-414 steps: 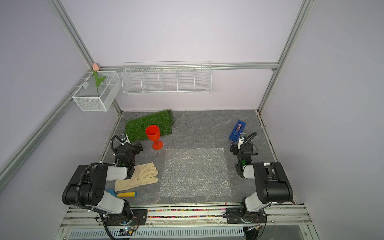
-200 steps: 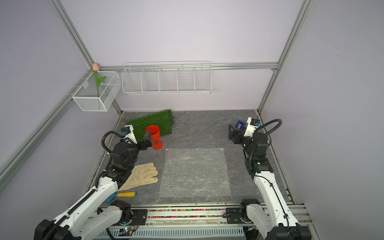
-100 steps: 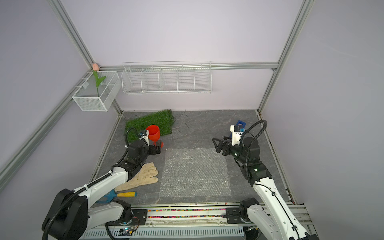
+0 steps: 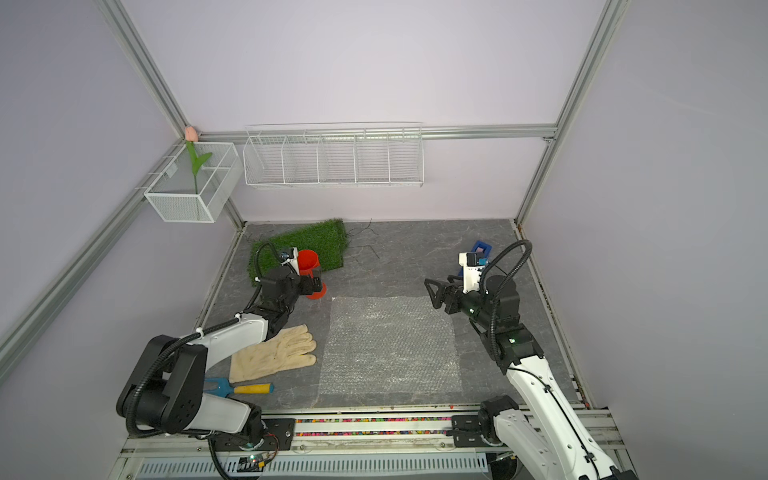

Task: Wrap wine glasses in bubble wrap
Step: Pick up the wine glass at the center of the board, then place the wine glass on the bubble wrap.

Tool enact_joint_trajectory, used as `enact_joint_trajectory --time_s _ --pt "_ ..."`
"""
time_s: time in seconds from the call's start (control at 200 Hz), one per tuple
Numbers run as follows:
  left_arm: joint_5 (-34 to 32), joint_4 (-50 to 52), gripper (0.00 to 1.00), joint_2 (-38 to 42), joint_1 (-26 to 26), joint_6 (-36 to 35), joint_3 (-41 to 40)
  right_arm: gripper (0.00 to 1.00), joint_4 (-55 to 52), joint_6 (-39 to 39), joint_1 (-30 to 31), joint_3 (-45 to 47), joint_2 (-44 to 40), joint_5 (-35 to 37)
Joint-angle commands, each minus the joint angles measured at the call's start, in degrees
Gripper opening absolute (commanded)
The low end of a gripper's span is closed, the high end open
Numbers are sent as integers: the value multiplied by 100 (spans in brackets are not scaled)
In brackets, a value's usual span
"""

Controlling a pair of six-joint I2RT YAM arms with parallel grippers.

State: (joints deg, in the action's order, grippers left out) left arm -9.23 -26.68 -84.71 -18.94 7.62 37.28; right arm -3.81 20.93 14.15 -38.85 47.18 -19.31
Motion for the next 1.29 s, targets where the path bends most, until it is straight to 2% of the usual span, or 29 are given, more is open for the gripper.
enact_joint_trajectory --time_s 0.0,0.06,0.225,0.355,0.56,0.66,0.755,0.94,1.06,1.12,1.29 --pt "306 -590 100 -254 72 -85 184 89 -110 -164 42 -91 45 24" --pt "360 -576 99 -396 83 -94 295 89 -162 -198 38 -122 63 28" --pt "453 -661 89 -591 84 -141 360 89 -284 -264 37 -214 139 45" --pt "505 -566 79 -558 83 -160 397 89 -347 -277 39 -259 177 34" --pt "787 24 70 -159 68 -277 524 89 -312 -265 39 -262 165 -50" --pt "1044 862 69 427 8 -247 671 89 -411 -245 42 -312 148 -73" --pt "1175 2121 69 819 -102 -54 1044 89 -479 -199 38 -351 152 -73" --pt "1852 3775 64 1255 -360 802 1658 89 -801 -127 41 -450 237 65" --pt "1964 5167 62 1317 -774 1351 2283 89 -915 37 42 -483 283 34" --pt "2218 5831 57 1275 -932 1470 2577 89 -919 150 36 -474 305 -23" --pt "2418 7202 51 1068 -1265 2137 2782 89 -1158 487 76 -577 401 -131"
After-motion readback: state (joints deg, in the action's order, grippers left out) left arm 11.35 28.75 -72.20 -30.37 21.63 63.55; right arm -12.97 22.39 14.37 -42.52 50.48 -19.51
